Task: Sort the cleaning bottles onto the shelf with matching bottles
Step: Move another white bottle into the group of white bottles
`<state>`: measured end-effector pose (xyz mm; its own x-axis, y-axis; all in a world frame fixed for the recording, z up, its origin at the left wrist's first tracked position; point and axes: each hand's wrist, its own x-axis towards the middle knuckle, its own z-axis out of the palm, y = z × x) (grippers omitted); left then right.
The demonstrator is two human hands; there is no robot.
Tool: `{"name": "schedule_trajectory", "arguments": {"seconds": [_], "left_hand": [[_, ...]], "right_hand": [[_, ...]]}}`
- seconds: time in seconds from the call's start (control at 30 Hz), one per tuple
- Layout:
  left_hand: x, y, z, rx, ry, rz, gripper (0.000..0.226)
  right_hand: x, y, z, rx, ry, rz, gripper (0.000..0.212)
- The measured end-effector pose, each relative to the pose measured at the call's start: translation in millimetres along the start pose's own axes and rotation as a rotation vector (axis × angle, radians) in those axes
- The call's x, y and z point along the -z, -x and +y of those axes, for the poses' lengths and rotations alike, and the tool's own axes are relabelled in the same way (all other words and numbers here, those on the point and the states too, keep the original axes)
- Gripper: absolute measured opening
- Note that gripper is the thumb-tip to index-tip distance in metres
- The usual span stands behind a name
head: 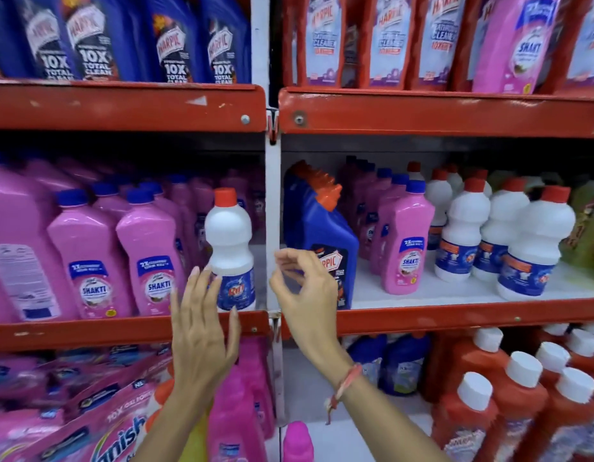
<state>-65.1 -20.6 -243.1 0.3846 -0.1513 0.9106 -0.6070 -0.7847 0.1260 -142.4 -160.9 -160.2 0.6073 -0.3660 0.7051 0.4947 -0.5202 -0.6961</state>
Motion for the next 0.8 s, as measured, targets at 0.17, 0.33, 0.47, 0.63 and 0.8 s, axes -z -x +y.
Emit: {"name": "schedule_trajectory", "arguments": {"seconds": [0.17,0.33,0.47,0.63,0.8], "left_hand": [[-5,1,-30,-0.012,-0.084,-0.132,0.070],[-13,11,-47,-0.022,-0.147,-0.229,0.079],[-13,12,-49,-0.037,-0.151,-0.236,0.077],[-14,11,-50,-0.023,-0.152,-0.265,0.078],[-15,12,-51,-0.020,-0.155,-0.261,0.078]], "right_hand": [[-43,5,-10,-0.120,0.200,-0.100,0.050],[-73,-3,-17,-0.278,0.301,-0.125,0.088],[-83,-6,-14,-0.311,0.378,-0.117,0.086],[-85,-4,-12,-0.268,0.359,-0.057,0.064],[-83,-6,-10,-0.209,0.281,-0.004,0.059]]}}
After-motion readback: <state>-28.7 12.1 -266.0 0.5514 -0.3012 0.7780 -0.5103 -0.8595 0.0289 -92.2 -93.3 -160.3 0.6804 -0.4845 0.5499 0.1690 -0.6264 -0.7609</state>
